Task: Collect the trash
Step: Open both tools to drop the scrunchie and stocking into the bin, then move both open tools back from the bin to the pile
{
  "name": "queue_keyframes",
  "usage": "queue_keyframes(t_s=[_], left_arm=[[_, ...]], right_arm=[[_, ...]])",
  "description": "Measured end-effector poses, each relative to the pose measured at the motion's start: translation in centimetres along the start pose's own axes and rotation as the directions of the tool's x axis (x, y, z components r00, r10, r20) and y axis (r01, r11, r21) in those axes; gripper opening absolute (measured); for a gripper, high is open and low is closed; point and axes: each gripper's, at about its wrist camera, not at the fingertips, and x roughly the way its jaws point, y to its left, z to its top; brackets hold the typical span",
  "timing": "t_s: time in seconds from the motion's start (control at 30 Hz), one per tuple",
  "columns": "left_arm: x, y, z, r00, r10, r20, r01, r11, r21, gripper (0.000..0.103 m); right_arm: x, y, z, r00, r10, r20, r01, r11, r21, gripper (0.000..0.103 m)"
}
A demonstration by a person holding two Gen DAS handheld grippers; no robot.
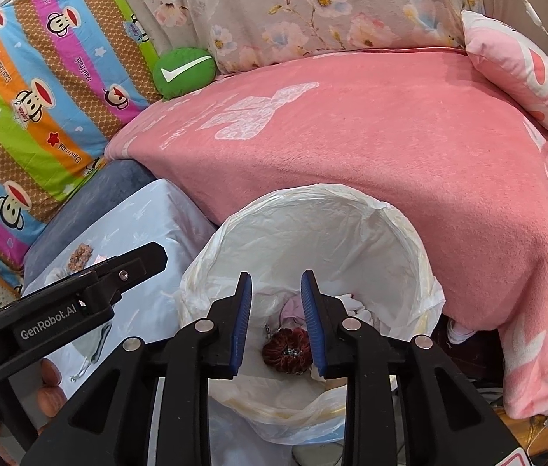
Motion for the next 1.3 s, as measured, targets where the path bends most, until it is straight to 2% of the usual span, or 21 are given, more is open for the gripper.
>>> queue_keyframes(t_s=[0.2, 0.33, 0.6, 0.73, 0.97, 1.3], left_arm=[[-0.4, 2.1, -0.5, 0.999, 0.032, -0.001, -0.032, 0.999, -0.044, 0.066], [-0.8, 3.7, -1.0, 0.998, 0.061, 0.003, -0.061, 0.995, -0.08, 0.076], [-1.5, 7.6, -1.5, 0.992, 0.122, 0.001, -0.121, 0.983, -0.138, 0.078], [-1.9, 9.8, -1.7, 0.989, 0.149, -0.001, -0.146, 0.973, -0.179, 0.079], [-2.9, 13.9, -2.2, 0.981, 0.194, -0.007, -0.19, 0.951, -0.242, 0.087], [-3.6, 19.8, -3.3, 0.964, 0.262, -0.035, -0.259, 0.912, -0.317, 0.089]], right_arm=[[0.3, 1.4, -0.3, 1.0, 0.017, -0.013, -0.017, 0.999, -0.026, 0.028], [0.8, 2.7, -0.5, 0.999, 0.032, -0.029, -0.033, 0.998, -0.052, 0.028], [1.6, 6.5, -1.3, 0.996, 0.067, -0.062, -0.074, 0.99, -0.118, 0.033], [2.2, 8.3, -1.7, 0.993, 0.082, -0.083, -0.093, 0.985, -0.148, 0.033], [3.9, 12.2, -3.2, 0.984, 0.109, -0.138, -0.137, 0.968, -0.209, 0.035], [7.6, 17.7, -5.2, 0.961, 0.15, -0.234, -0.211, 0.942, -0.26, 0.035]])
